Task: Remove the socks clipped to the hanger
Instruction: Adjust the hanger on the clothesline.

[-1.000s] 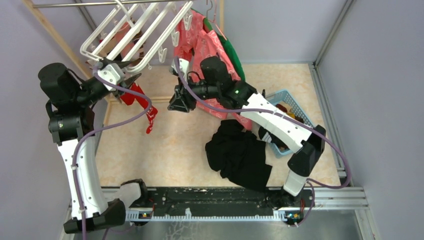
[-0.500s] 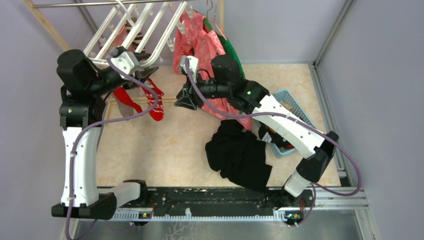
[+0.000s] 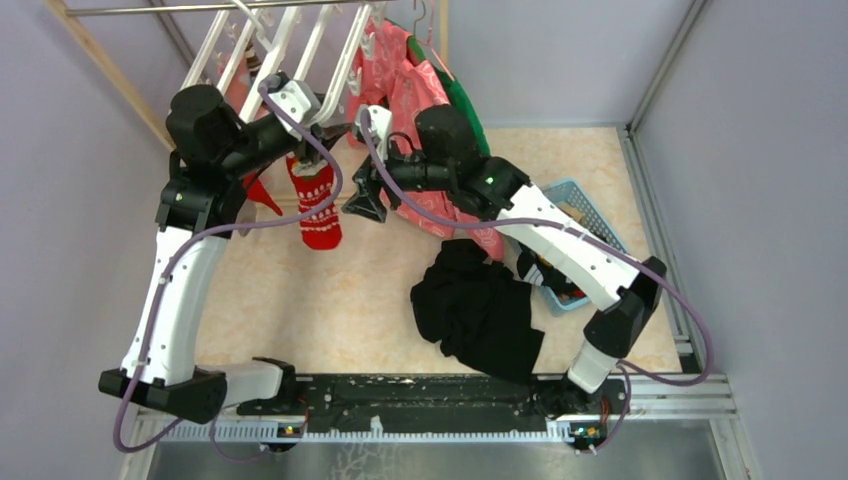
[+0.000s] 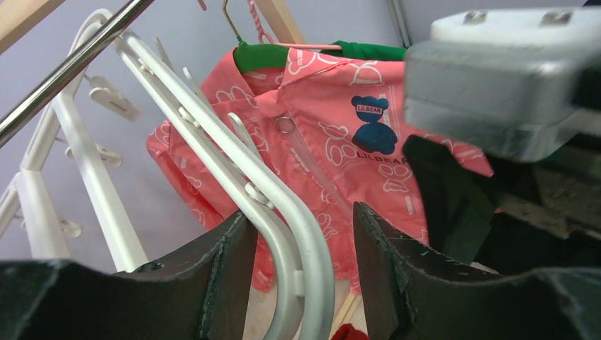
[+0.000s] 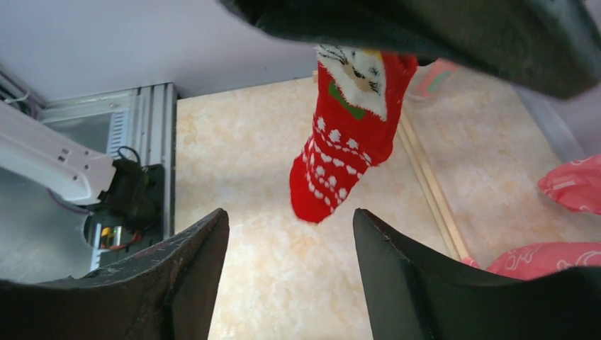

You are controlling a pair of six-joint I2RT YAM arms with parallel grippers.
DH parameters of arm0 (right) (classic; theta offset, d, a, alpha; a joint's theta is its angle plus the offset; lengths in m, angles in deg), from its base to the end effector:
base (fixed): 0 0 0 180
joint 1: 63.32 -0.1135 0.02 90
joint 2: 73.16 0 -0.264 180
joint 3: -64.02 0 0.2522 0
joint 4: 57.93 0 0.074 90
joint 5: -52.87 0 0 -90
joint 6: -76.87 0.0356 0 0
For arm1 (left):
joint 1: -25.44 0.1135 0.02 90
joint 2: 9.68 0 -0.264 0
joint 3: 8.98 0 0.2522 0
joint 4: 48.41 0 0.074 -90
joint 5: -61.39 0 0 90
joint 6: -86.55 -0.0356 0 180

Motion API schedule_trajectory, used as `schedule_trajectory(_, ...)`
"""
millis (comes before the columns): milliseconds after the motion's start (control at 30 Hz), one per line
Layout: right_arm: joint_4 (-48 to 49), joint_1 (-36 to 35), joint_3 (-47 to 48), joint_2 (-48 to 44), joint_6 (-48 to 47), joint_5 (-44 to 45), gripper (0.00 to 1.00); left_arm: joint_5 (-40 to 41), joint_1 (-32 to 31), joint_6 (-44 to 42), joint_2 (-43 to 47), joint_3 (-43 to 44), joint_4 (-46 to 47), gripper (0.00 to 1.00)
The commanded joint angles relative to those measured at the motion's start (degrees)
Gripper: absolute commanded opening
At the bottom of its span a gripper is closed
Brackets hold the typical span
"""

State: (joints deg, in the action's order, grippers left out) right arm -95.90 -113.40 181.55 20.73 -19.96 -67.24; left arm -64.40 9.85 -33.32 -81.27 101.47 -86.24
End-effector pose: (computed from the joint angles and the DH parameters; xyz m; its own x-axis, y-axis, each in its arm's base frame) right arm 0.2240 0.2956 0.4521 -0.0417 -0.2102 -0.9768 -0.9873 0.1585 0.0081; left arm 0.2216 -0.0834 0.5241 0.4041 0.3067 -0.8618 0.6688 0.5437 0.5071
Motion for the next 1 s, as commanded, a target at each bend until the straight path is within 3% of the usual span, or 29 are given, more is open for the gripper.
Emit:
schedule_trajectory(0,2.59,0.25,6.17,4.05,0.15,1.48,0.67,0.52,-1.10,5.28,-0.72,0.62,3.25,0.58)
schedule_trajectory(167,5.59,1.25,8.18,8.27,2.63,-1.80,0.68,-0.16,-1.02,10.39,-0.49,-0.46,5.40,0.58)
schedule_trajectory(333,19.90,6.47,4.11,10.55,15.60,-12.83,0.73,-0.74,-0.93,16.62,1.15,-3.52,8.62,0.59)
schedule_trajectory(633,23.76,6.85,3.48,13.03,14.60,-17.95,0.73,-3.22,0.00,27.76,2.61,-8.26,13.67,0.58)
schedule_trajectory(800,26.01,6.77,3.46,14.32,16.82,-19.83,0.63,-3.89,0.82,33.33,2.74,-9.12,15.94,0.58)
schedule_trajectory(967,28.23,6.76,3.70,15.59,19.76,-20.68,0.39,-3.28,1.00,35.45,3.07,-9.55,16.61,0.60)
